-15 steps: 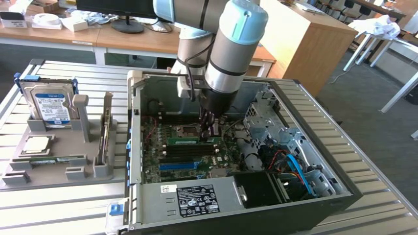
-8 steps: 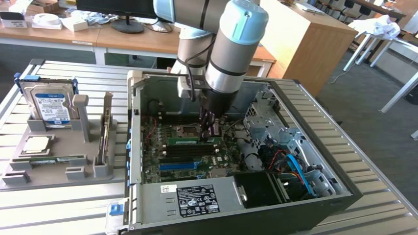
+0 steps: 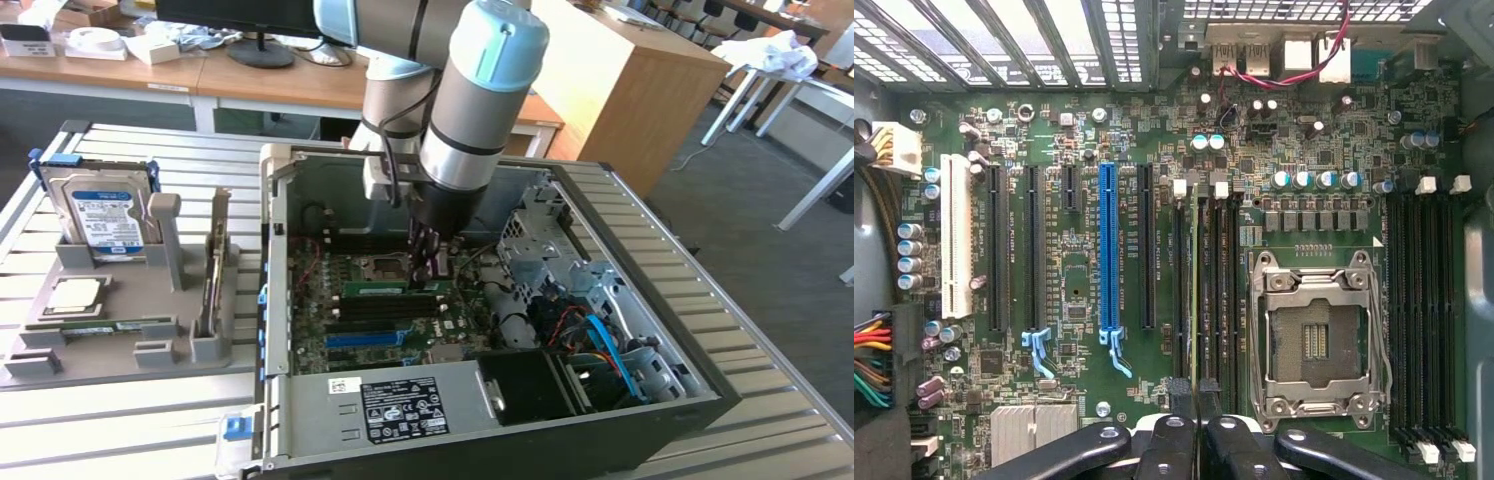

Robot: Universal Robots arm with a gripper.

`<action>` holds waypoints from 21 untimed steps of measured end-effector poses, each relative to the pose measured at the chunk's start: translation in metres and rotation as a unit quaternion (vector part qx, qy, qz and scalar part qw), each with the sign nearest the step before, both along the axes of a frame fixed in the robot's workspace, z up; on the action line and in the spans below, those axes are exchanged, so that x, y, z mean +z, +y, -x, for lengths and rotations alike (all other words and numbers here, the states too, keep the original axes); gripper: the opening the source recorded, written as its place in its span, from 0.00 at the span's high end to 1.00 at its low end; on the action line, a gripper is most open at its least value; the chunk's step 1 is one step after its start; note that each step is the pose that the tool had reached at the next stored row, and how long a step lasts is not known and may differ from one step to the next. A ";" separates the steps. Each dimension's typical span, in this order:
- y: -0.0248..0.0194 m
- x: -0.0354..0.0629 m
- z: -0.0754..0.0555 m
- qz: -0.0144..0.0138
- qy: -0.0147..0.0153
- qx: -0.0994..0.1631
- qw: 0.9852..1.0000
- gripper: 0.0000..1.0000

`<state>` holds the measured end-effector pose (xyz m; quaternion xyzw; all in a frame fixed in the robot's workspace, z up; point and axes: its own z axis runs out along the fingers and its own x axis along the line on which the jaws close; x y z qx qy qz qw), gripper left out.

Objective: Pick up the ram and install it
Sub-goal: 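Pick up the ram and move it above insertion slot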

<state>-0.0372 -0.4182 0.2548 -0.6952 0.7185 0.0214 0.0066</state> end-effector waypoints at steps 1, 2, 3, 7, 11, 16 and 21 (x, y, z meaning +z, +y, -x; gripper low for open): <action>0.0000 -0.0003 0.000 0.000 0.000 0.000 1.000 0.88; 0.0000 -0.0007 0.000 0.000 0.000 0.000 1.000 0.88; -0.0001 -0.0011 0.000 0.000 0.000 0.000 1.000 0.88; 0.0000 -0.0030 0.000 0.000 -0.001 0.000 1.000 0.88; -0.0001 -0.0046 0.000 0.000 -0.001 0.000 1.000 0.88; -0.0001 -0.0051 0.000 0.000 -0.001 0.000 1.000 0.88; -0.0020 -0.0052 0.000 0.000 -0.001 0.000 1.000 0.88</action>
